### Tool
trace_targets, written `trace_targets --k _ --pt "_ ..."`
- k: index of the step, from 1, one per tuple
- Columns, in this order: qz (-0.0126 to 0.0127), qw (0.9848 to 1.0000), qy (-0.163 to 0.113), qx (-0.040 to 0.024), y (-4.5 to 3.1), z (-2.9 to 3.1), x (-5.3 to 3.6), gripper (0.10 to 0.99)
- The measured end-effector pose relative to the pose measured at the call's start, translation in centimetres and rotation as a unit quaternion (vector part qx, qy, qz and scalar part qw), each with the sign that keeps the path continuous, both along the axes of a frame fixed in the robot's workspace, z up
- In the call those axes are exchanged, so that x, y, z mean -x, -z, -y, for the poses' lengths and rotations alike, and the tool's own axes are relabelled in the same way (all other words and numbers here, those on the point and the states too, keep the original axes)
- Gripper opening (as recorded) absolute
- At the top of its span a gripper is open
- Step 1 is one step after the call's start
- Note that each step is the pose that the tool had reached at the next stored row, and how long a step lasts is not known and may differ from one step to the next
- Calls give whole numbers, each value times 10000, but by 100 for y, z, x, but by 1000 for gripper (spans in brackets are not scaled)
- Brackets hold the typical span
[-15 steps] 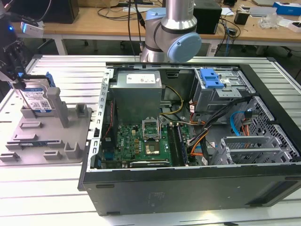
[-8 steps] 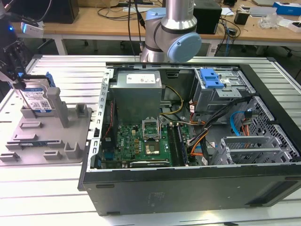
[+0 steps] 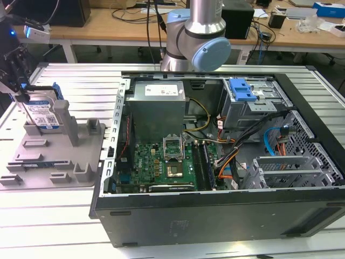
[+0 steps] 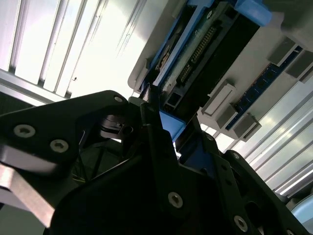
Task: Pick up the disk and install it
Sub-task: 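Pick up the disk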
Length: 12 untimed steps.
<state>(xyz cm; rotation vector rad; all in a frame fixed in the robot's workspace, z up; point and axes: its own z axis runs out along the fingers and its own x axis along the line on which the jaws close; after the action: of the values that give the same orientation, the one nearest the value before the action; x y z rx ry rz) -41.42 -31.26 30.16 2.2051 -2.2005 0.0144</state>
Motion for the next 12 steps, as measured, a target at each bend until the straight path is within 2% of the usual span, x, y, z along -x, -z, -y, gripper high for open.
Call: trace_targets --k 7,10,12 --pt "3 10000 0 -5 -17 0 0 365" --pt "1 10000 0 -4 -117 0 0 365" --pt "0 10000 0 -4 -213 0 0 365"
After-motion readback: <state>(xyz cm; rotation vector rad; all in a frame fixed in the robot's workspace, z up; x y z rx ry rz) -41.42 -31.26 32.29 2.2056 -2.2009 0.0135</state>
